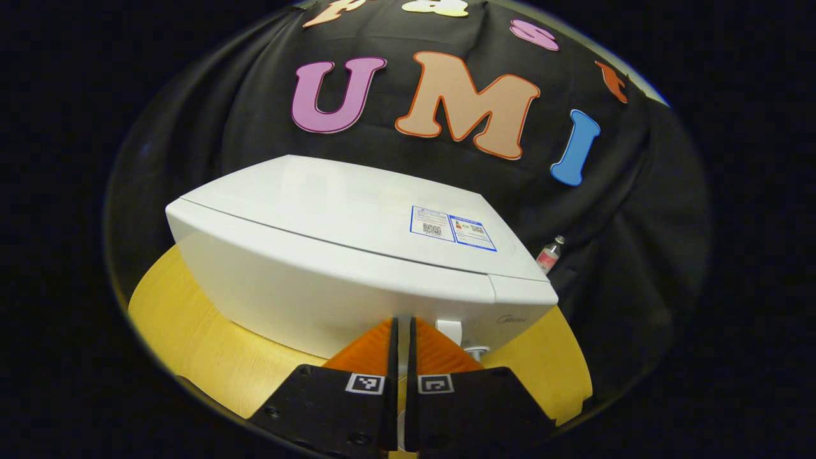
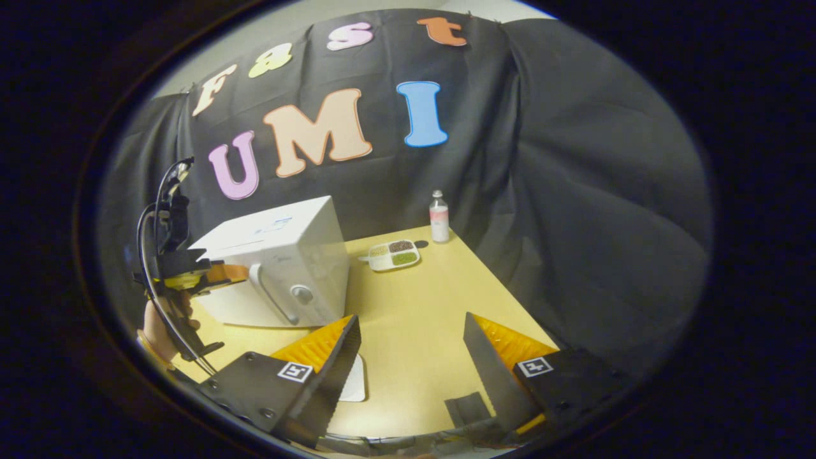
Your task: Open the microwave oven with the left hand, put the food in, and close the microwave oven.
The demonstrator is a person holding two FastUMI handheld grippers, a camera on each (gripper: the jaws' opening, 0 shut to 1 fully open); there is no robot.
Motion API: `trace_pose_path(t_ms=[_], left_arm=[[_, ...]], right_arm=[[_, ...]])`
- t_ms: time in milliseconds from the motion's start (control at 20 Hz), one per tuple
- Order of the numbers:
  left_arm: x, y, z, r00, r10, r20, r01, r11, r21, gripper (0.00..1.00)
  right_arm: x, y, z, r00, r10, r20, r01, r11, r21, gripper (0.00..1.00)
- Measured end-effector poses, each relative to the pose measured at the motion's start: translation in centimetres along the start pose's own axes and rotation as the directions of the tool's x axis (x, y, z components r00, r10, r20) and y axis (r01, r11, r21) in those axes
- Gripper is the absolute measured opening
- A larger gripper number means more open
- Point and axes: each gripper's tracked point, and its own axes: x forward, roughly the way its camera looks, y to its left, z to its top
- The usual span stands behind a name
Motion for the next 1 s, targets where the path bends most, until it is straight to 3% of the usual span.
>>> trace_pose_path(t_ms=[100, 150, 200, 250, 300, 400, 500, 550, 600, 650, 700, 750, 850, 900, 1000], left_arm=[[-1.1, -0.2, 0.0, 1.000, -0.004, 0.002, 0.004, 1.000, 0.015, 0.15], [-1.8, -0.2, 0.2, 1.000, -0.003, 0.010, 0.003, 1.000, 0.028, 0.18], [-2.7, -0.3, 0.4, 1.000, -0.003, 0.021, 0.002, 0.999, 0.044, 0.16], [-3.5, -0.5, 0.8, 0.999, -0.005, 0.034, 0.003, 0.998, 0.059, 0.26], [-4.3, -0.8, 0.9, 0.999, -0.012, 0.044, 0.009, 0.997, 0.070, 0.34], [-5.8, -1.4, 1.4, 0.998, -0.027, 0.063, 0.021, 0.996, 0.084, 0.43], [-7.2, -2.1, 1.8, 0.997, -0.049, 0.063, 0.044, 0.996, 0.081, 0.63], [-7.9, -2.4, 2.0, 0.996, -0.060, 0.059, 0.056, 0.996, 0.072, 0.63], [-8.7, -2.3, 2.1, 0.997, -0.057, 0.056, 0.053, 0.997, 0.064, 0.80], [-9.6, -1.9, 2.1, 0.998, -0.042, 0.054, 0.038, 0.997, 0.067, 0.84], [-10.1, -1.5, 2.7, 0.997, -0.022, 0.068, 0.017, 0.997, 0.074, 1.00], [-11.1, -0.9, 3.0, 0.997, -0.001, 0.081, -0.005, 0.997, 0.081, 0.97], [-12.2, -0.2, 3.3, 0.995, 0.033, 0.094, -0.040, 0.997, 0.073, 0.97], [-12.5, 0.0, 3.4, 0.994, 0.045, 0.096, -0.051, 0.997, 0.061, 0.97], [-13.0, 0.3, 3.6, 0.993, 0.060, 0.099, -0.064, 0.997, 0.037, 0.97]], right_arm=[[-0.1, 0.5, 0.8, 1.000, 0.020, 0.006, -0.020, 1.000, 0.017, 0.92], [0.1, 0.8, 1.2, 1.000, 0.025, 0.011, -0.026, 0.999, 0.031, 1.00], [0.3, 0.9, 1.7, 0.999, 0.026, 0.018, -0.027, 0.999, 0.041, 1.00], [0.5, 0.9, 2.2, 0.999, 0.023, 0.027, -0.025, 0.999, 0.045, 0.92], [0.6, 0.9, 2.7, 0.999, 0.020, 0.037, -0.022, 0.999, 0.046, 1.00], [0.1, 1.2, 4.1, 0.998, 0.021, 0.066, -0.023, 0.999, 0.035, 1.00], [0.1, 1.3, 5.3, 0.995, 0.030, 0.093, -0.031, 0.999, 0.017, 1.00], [-0.1, 1.5, 5.8, 0.994, 0.036, 0.100, -0.038, 0.999, 0.014, 1.00], [-0.2, 1.8, 6.3, 0.993, 0.047, 0.109, -0.049, 0.999, 0.014, 1.00], [-0.4, 2.1, 6.9, 0.991, 0.056, 0.121, -0.058, 0.998, 0.014, 1.00], [-0.5, 2.3, 7.3, 0.990, 0.063, 0.128, -0.065, 0.998, 0.014, 1.00], [-0.6, 2.5, 7.5, 0.989, 0.070, 0.132, -0.072, 0.997, 0.013, 0.92], [-1.2, 2.8, 8.3, 0.986, 0.081, 0.145, -0.083, 0.996, 0.008, 1.00], [-1.6, 3.0, 8.7, 0.984, 0.089, 0.152, -0.091, 0.996, 0.007, 0.92], [-2.0, 3.1, 9.7, 0.980, 0.107, 0.171, -0.108, 0.994, -0.003, 0.92]])
